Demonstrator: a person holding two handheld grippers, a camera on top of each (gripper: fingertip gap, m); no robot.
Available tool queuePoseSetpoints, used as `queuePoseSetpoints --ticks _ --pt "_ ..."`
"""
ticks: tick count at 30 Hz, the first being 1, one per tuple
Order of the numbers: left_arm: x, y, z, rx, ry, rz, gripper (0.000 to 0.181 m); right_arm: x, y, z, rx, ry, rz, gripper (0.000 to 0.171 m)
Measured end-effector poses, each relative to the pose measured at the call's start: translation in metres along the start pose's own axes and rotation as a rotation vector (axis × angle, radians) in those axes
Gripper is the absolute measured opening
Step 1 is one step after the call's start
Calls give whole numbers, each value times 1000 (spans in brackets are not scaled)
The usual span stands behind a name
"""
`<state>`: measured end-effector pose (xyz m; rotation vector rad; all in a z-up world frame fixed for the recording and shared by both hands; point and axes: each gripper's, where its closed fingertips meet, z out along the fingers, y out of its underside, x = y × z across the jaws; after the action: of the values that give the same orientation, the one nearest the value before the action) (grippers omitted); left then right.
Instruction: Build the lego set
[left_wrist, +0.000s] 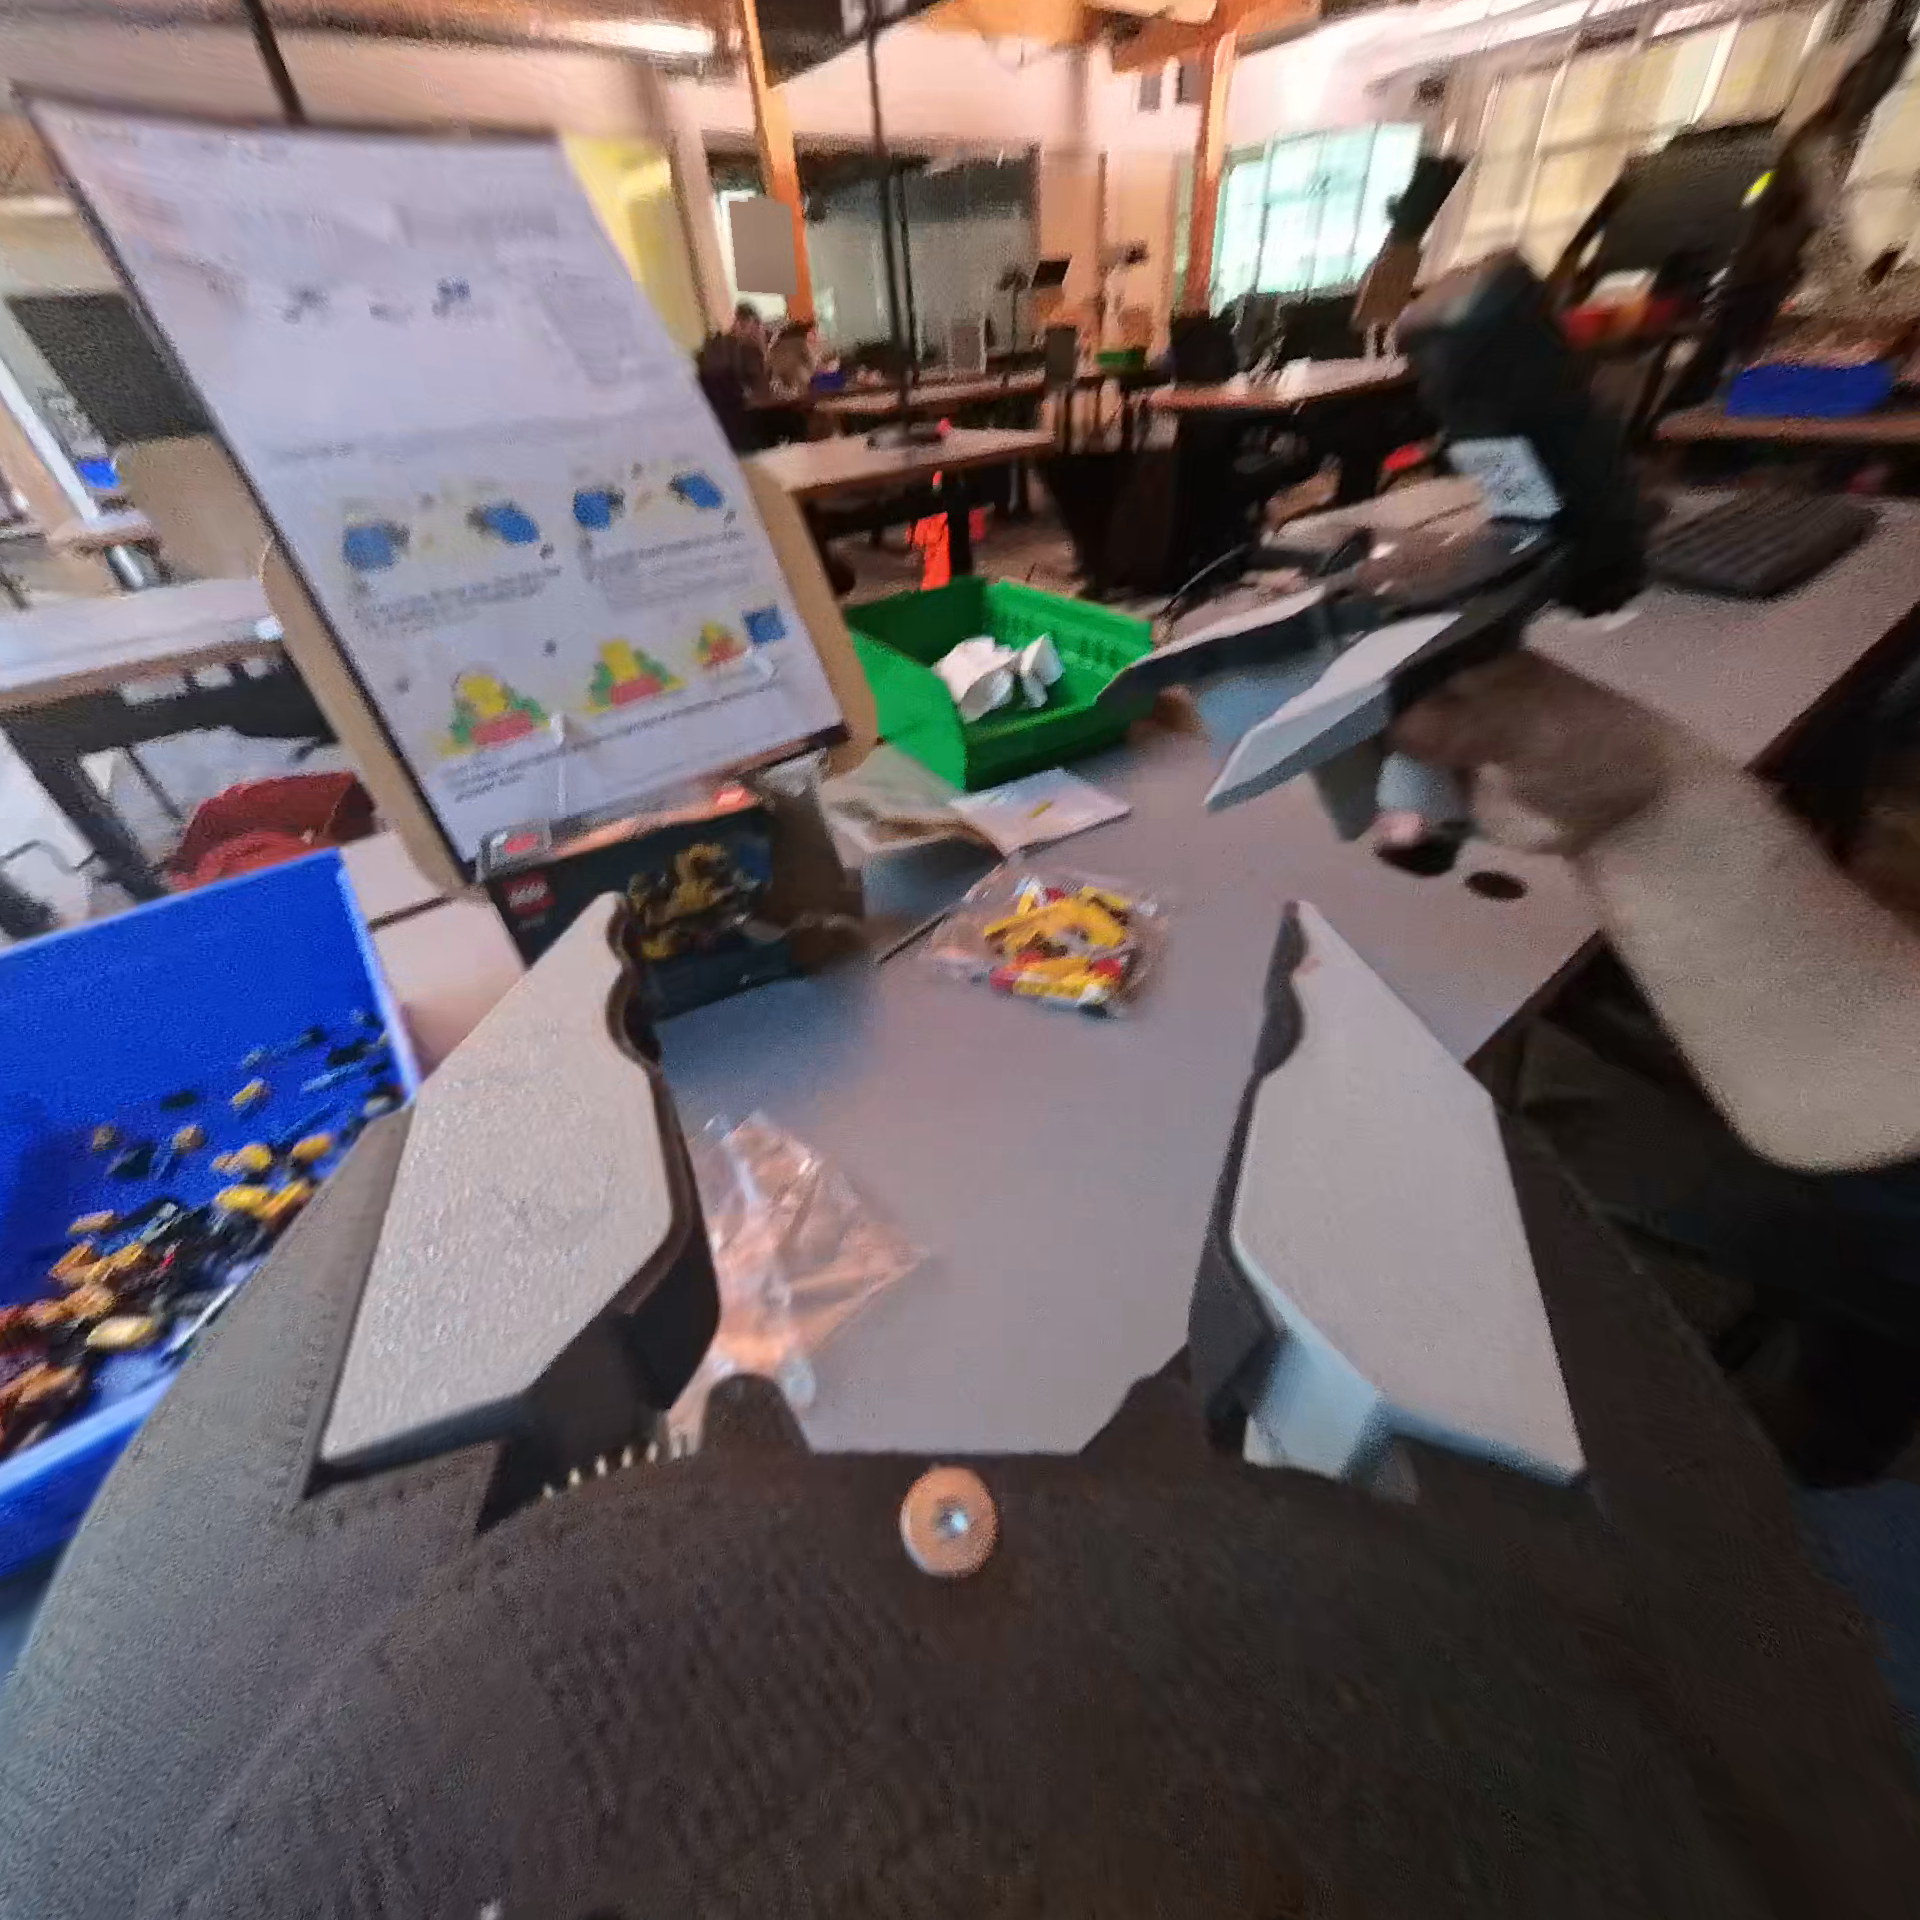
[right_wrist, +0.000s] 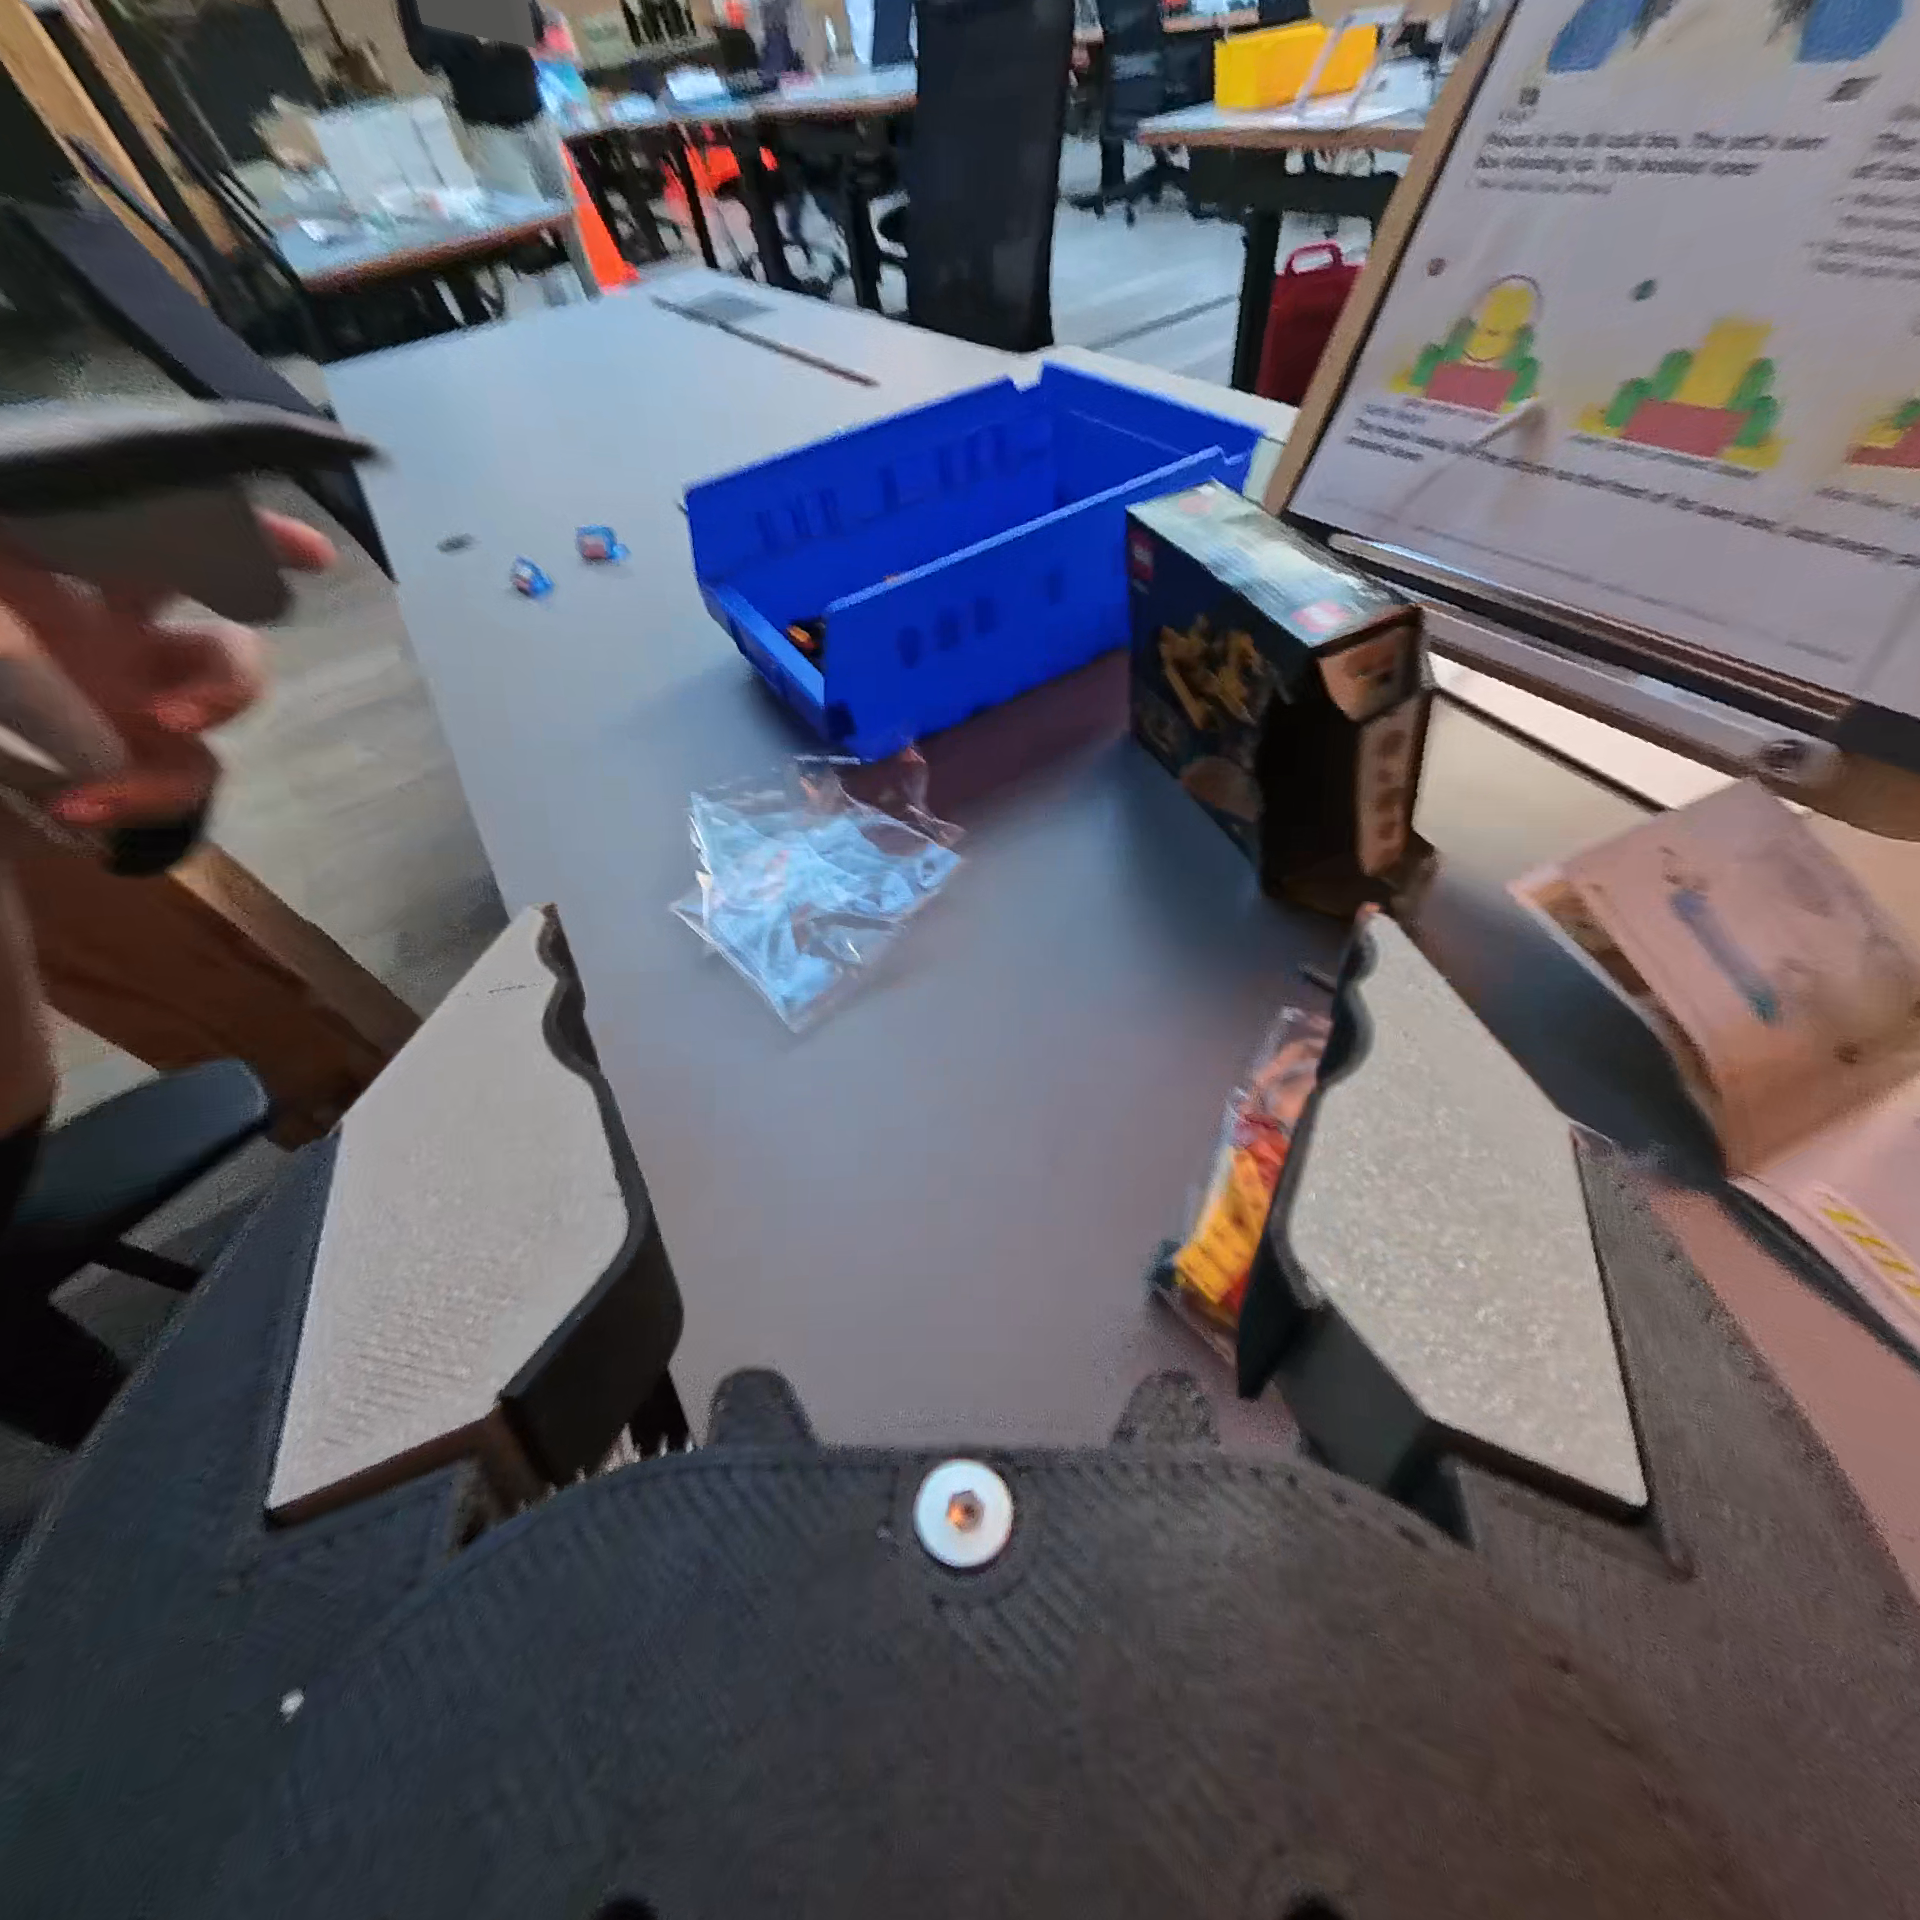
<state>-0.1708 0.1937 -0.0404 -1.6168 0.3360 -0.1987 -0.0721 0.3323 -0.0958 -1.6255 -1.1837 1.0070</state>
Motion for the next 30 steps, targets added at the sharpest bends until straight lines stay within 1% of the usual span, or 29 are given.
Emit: queuePoseSetpoints --ticks 2,3,5,7,9,10,12,13,15,17,19,22,24,26,28,29,30 --pt "29 -27 -9 77 58 25 113 6 -3 -14 -11 57 -50 138" --pt "33 -33 -13 88 42 51 115 10 -6 -21 -9 84 -68 137" --pt "28 -33 -16 85 -15 73 123 13 -10 -33 -8 112 -88 134" --pt "18 -26 -18 64 -15 43 114 15 -11 -40 -13 117 -93 128" --pt "8 -23 -22 72 6 -4 99 23 -10 -44 -21 149 -102 118" --pt "3 -22 -24 73 7 -24 96 28 -8 -43 -32 169 -109 117" --pt "-5 -20 -28 76 9 -54 89 40 6 -38 -90 205 -123 105" --pt "-4 -21 -29 83 27 -77 90 48 17 -32 -140 231 -126 102" --pt "5 -28 -32 112 90 -121 95 64 46 -18 -262 275 -128 101" --pt "13 -33 -33 134 137 -136 93 76 72 -2 -353 302 -119 100" --pt "14 -32 -31 127 133 -125 93 82 91 10 -417 313 -118 98" --pt "15 -30 -30 121 118 -101 87 91 113 19 -507 338 -135 103" --pt "19 -32 -31 132 122 -95 83 93 130 26 -562 311 -129 102" --pt "25 -33 -32 129 134 -83 83 94 152 33 -633 274 -108 102" --pt "27 -30 -30 113 122 -54 83 99 161 37 -653 279 -144 95" --pt "27 -28 -29 103 115 -42 83 99 160 38 -650 278 -176 81" --pt "29 -26 -28 92 120 -34 83 95 160 37 -667 255 -209 74"
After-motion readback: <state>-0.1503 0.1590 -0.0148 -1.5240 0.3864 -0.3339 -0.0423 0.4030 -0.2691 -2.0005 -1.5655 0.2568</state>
